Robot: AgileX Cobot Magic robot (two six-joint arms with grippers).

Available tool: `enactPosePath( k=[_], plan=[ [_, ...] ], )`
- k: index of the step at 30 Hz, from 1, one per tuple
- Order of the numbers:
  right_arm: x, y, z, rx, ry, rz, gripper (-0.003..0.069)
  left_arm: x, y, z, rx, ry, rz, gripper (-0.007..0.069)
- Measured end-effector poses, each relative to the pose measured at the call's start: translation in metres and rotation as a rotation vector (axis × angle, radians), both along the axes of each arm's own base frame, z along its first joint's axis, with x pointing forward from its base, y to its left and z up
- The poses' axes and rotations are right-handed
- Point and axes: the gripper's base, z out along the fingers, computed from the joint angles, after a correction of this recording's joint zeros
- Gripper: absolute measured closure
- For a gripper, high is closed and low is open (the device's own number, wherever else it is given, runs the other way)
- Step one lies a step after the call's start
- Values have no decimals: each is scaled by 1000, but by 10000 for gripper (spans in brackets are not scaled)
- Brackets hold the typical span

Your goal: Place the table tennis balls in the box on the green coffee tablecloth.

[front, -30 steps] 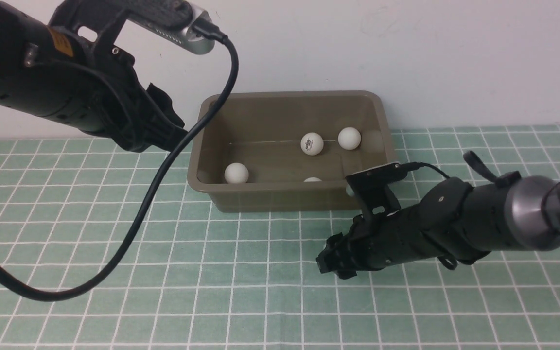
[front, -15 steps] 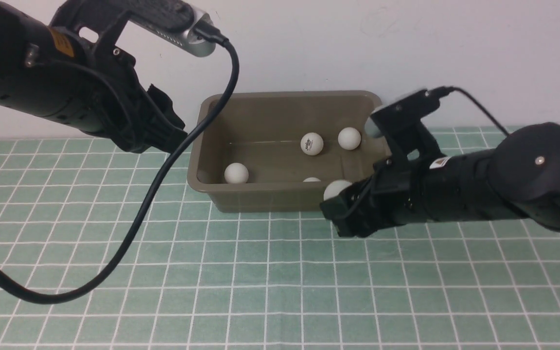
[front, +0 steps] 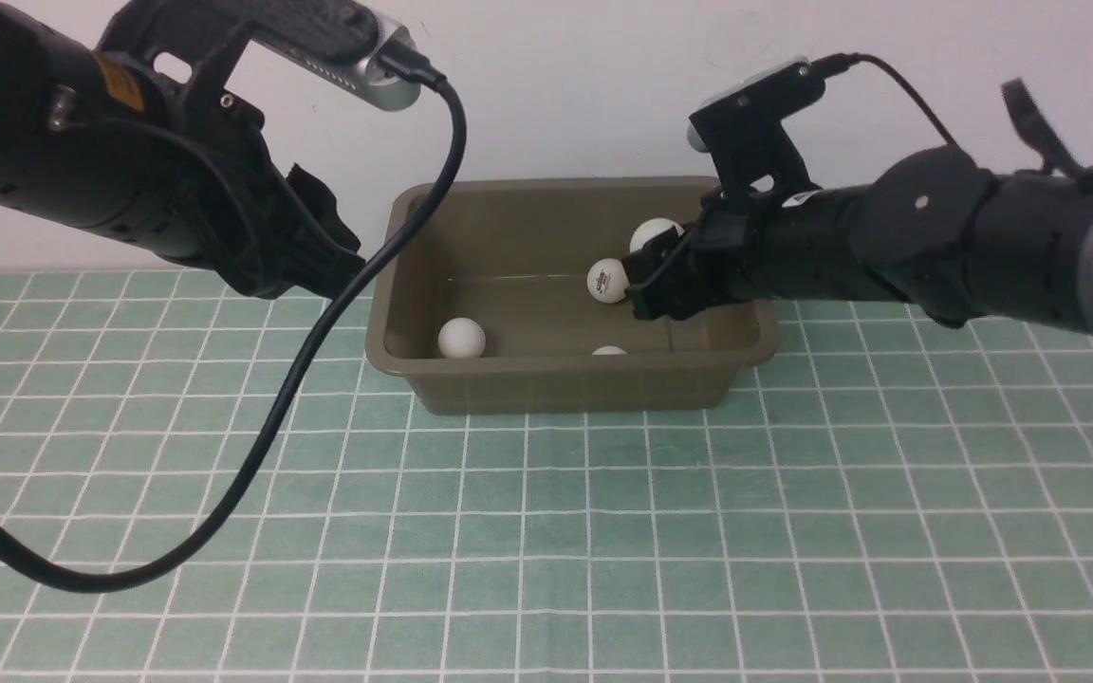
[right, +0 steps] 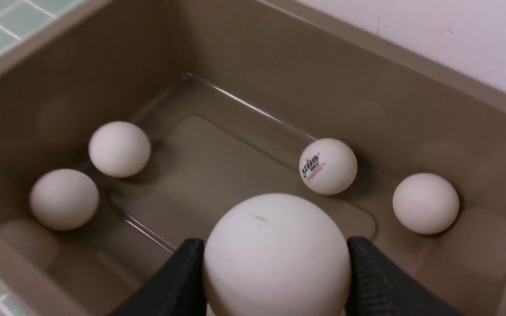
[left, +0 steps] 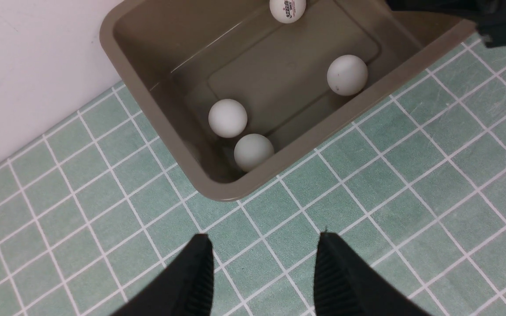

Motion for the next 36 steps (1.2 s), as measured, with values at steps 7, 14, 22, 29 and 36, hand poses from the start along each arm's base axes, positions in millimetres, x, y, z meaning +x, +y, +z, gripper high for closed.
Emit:
enactPosePath(
  k=[7, 14, 22, 29, 36],
  plan=[
    [17, -4, -17, -13, 45, 4, 296, 0, 0, 0, 0, 0, 0, 336],
    [19, -6, -15, -38, 14, 13, 239, 0, 0, 0, -4, 2, 0, 336],
    [15, -27, 50, 0, -217, -104, 172, 0, 0, 0, -7, 3, 0, 336],
    [-6, -86, 125, 52, -356, -199, 215, 0, -1, 0, -9, 3, -3, 336],
    [-52, -148, 183, -11, -436, -232, 235, 0, -1, 0, -8, 1, -4, 336]
  ],
)
